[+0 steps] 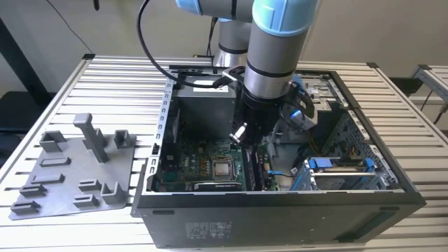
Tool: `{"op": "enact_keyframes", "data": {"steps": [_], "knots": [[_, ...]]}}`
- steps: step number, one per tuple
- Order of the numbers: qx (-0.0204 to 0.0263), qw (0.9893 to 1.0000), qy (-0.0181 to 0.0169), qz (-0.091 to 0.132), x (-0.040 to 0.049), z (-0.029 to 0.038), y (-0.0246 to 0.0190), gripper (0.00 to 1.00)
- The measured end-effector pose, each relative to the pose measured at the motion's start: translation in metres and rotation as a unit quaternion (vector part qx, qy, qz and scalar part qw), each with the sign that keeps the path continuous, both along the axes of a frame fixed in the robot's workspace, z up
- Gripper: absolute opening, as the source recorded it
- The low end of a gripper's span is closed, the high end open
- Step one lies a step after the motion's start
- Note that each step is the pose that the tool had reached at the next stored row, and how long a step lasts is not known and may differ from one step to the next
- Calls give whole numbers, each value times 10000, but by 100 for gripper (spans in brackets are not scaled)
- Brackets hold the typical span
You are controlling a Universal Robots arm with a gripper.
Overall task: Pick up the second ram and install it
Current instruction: 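Press down the second ram until it locks into place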
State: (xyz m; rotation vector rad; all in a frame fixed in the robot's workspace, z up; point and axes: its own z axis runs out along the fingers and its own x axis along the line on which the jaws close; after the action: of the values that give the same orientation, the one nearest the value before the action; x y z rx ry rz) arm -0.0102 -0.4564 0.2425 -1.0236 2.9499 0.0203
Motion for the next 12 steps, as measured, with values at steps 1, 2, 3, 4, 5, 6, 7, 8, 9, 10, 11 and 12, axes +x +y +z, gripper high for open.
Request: {"op": "enact_keyframes", "data": {"steps": [1,2,3,4,5,6,7,8,9,10,11,12], "knots": [[-2,10000,0,71,0,0,0,11],[-4,9999,0,143,-1,0,-1,11],[-6,9998,1,216,-1,0,-1,11],[-7,9996,0,293,-1,-1,0,11],[-7,9993,0,374,-1,-2,0,11],[-7,9990,0,457,-1,-3,0,11],[-8,9985,0,546,-1,-3,0,11],[-8,9980,0,638,-1,-4,0,11],[-8,9973,0,728,-1,-5,0,11],[-8,9966,0,818,-1,-6,0,11],[-8,9959,0,908,-1,-8,0,11],[-8,9950,0,1000,-1,-10,0,11]]}}
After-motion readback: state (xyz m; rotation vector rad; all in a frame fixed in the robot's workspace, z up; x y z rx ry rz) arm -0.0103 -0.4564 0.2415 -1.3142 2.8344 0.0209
